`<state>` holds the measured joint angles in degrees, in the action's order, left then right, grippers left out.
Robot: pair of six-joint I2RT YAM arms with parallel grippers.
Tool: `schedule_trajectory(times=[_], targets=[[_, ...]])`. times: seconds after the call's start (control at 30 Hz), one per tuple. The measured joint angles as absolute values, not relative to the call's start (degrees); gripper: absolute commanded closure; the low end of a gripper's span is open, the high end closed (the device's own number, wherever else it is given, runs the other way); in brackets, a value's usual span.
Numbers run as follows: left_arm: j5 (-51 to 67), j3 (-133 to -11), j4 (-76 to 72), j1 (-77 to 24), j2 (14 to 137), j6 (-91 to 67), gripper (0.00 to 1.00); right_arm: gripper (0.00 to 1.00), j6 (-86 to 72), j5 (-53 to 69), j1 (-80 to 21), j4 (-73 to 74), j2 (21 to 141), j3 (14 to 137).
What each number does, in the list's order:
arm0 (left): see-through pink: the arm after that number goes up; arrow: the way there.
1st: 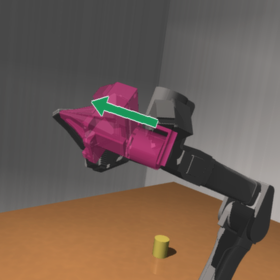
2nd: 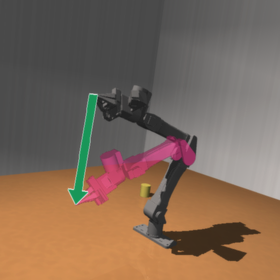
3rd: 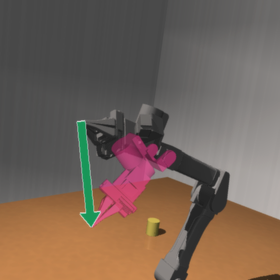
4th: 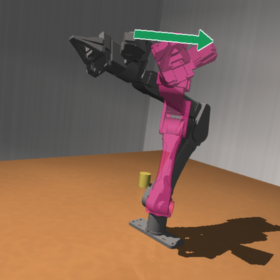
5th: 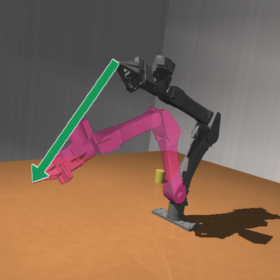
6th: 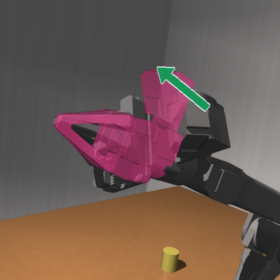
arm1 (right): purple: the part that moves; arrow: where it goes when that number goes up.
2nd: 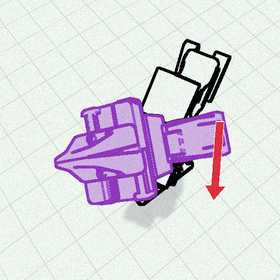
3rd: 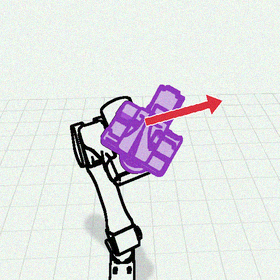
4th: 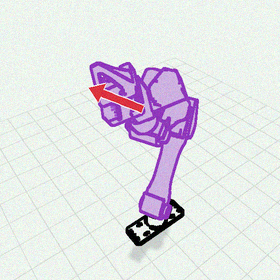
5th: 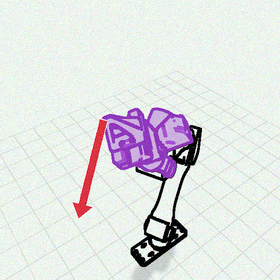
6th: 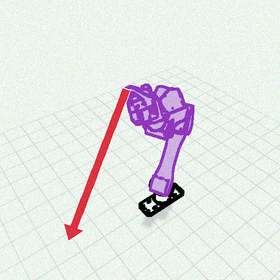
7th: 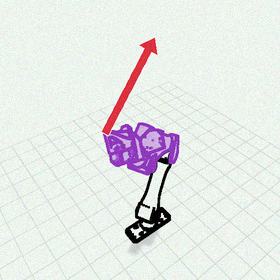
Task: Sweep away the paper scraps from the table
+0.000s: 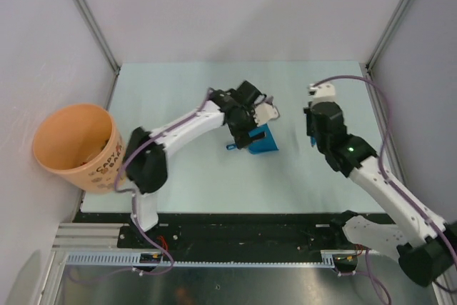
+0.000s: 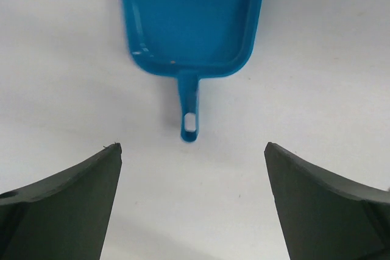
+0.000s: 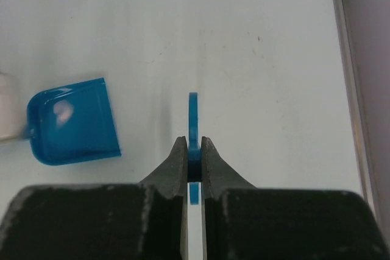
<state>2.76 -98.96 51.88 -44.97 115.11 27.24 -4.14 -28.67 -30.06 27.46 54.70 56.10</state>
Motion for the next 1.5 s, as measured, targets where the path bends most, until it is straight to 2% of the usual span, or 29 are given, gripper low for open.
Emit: schedule_trajectory(times=[0.13, 0.3, 0.43, 0.6, 0.7, 0.73, 0.77, 0.8, 0.83, 0.97, 1.1, 1.2, 1.37, 1.5], targets=[[6.7, -96.7, 50.8, -42.1, 101.9, 27.0, 0.0, 1.0, 3.8, -33.9, -37.0, 17.0, 64.8, 56.1], [9.8, -90.2, 48.9, -28.0, 88.6, 25.9, 0.0, 1.0, 13.9, -39.0, -46.0, 3.2, 79.8, 56.6], [11.4, -81.5, 48.7, -15.8, 85.7, 25.4, 0.0, 1.0, 17.2, -41.0, -50.0, -1.0, 90.6, 58.5], [13.3, -74.4, 50.5, -11.7, 84.9, 25.5, 0.0, 1.0, 18.7, -43.9, -54.4, -1.1, 100.3, 62.0], [15.6, -73.3, 51.0, -10.2, 83.2, 25.5, 0.0, 0.65, 18.9, -45.3, -57.1, 0.0, 104.7, 64.5], [15.9, -73.3, 50.9, -9.9, 82.7, 25.5, 0.0, 0.45, 18.5, -45.5, -57.6, 0.5, 105.5, 65.2], [16.3, -73.3, 50.7, -9.5, 82.1, 25.5, 0.0, 0.39, 17.8, -45.5, -58.1, 1.7, 106.3, 66.2], [16.5, -73.3, 50.7, -9.3, 81.7, 25.5, 0.0, 0.22, 17.0, -45.4, -58.4, 3.1, 107.0, 67.3], [16.9, -73.3, 50.6, -9.1, 81.3, 25.5, 0.0, 0.0, 16.5, -45.4, -58.6, 4.6, 107.6, 68.5], [17.6, -73.3, 50.6, -9.0, 81.1, 25.5, 0.0, 0.0, 14.3, -42.8, -58.8, 9.3, 107.8, 71.7], [18.3, -73.3, 50.6, -9.0, 81.1, 25.5, 0.0, 0.0, 13.3, -34.0, -59.6, 14.4, 105.5, 73.7], [18.4, -73.3, 50.5, -9.0, 81.1, 25.6, 0.0, 0.0, 14.1, -20.9, -61.8, 18.1, 101.5, 74.0], [18.9, -72.8, 50.0, -8.9, 81.1, 25.6, 0.0, 0.0, 16.6, 8.9, -63.9, 23.8, 96.1, 75.1], [19.8, -70.0, 48.9, -8.8, 80.1, 25.8, 0.0, 0.0, 18.1, 24.5, -62.0, 30.4, 95.2, 75.4]])
